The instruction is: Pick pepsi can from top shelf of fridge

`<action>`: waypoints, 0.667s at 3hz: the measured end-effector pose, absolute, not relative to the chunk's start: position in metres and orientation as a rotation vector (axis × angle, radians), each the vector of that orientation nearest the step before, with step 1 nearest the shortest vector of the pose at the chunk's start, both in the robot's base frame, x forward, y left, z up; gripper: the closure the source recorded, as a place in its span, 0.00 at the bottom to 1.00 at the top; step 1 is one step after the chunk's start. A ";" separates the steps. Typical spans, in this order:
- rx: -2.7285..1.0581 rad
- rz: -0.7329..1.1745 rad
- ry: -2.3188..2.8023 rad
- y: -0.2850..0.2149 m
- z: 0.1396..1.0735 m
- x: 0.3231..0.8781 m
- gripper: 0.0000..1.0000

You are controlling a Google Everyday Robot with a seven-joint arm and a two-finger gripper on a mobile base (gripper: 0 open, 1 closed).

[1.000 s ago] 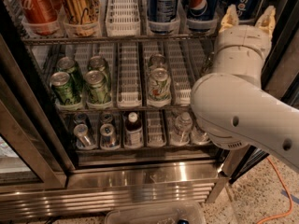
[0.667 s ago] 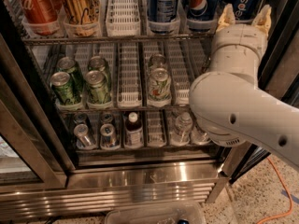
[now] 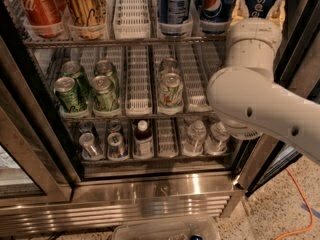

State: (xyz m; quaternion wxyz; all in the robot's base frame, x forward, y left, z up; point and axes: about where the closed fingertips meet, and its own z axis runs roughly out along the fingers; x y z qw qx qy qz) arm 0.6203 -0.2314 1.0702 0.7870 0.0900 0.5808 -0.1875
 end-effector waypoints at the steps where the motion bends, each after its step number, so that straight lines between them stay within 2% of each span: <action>1: 0.203 -0.412 1.246 -0.238 1.069 0.627 0.42; 2: 0.209 -0.421 1.237 -0.242 1.071 0.627 0.43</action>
Offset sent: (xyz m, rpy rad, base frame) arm 0.0260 -0.0355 0.0061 -0.0045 -0.0470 -0.0652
